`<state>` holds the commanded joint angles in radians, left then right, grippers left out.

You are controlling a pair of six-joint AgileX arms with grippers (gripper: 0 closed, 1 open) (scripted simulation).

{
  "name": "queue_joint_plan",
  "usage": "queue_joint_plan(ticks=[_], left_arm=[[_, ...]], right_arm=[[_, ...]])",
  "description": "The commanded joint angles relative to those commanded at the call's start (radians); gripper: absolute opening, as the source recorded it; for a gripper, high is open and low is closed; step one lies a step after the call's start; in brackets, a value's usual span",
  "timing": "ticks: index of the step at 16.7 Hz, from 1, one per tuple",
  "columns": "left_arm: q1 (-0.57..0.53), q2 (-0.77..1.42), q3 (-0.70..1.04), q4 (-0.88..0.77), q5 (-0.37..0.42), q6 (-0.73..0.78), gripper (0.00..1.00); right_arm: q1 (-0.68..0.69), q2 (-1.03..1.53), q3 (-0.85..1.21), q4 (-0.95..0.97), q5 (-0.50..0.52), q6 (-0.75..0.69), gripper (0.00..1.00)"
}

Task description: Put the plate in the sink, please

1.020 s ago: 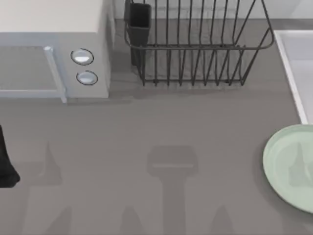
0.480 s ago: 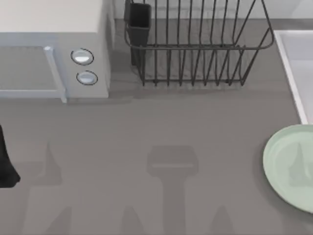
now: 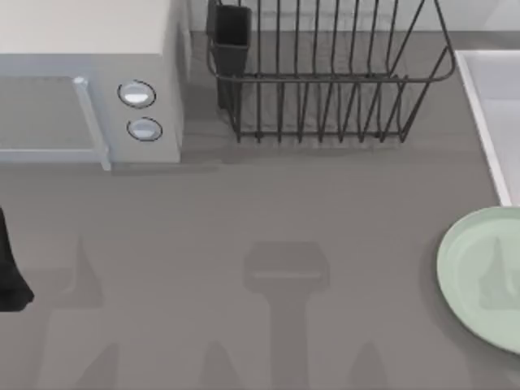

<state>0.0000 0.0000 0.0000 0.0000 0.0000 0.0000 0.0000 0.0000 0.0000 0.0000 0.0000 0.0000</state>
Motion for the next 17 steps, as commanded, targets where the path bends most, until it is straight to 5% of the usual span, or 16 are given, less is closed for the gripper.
queue_joint_plan(ticks=[7, 17], left_arm=[[0.000, 0.000, 0.000, 0.000, 0.000, 0.000, 1.00], [0.000, 0.000, 0.000, 0.000, 0.000, 0.000, 1.00]], right_arm=[[0.043, 0.160, 0.142, -0.121, 0.000, 0.045, 1.00], [0.239, 1.066, 0.783, -0.671, 0.000, 0.247, 1.00]])
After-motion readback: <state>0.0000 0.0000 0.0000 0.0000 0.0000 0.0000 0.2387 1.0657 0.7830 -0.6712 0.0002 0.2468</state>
